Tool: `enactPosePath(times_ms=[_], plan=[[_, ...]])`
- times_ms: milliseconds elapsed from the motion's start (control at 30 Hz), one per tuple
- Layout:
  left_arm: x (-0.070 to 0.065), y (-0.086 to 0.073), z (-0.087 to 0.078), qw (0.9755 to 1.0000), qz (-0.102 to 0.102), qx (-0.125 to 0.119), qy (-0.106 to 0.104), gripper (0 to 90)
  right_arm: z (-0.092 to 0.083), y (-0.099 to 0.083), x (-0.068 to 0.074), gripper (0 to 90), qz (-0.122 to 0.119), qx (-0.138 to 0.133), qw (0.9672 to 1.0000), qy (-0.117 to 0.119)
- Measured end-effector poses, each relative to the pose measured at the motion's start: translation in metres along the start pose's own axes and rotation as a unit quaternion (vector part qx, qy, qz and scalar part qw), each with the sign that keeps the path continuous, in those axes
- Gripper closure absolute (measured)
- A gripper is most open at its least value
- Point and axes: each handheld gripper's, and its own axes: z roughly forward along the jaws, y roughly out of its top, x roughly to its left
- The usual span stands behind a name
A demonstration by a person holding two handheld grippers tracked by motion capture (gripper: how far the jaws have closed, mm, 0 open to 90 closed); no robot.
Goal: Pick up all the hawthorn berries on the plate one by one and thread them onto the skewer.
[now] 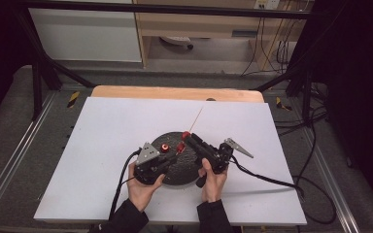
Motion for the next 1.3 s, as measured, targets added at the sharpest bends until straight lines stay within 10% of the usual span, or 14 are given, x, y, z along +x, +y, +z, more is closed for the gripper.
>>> enactPosePath(times_ms=[433,1300], plan=[[0.025,-0.019,-0.026,0.9996,0.001,0.027,0.011,88.4,-0.014,0.007,-0.011,19.9,-0.074,0.081,0.9934,-0.033],[0.077,-0.066,-0.093,0.9948,0.017,0.090,0.045,88.3,-0.017,0.008,-0.019,1.1,-0.169,0.269,0.9434,-0.096]])
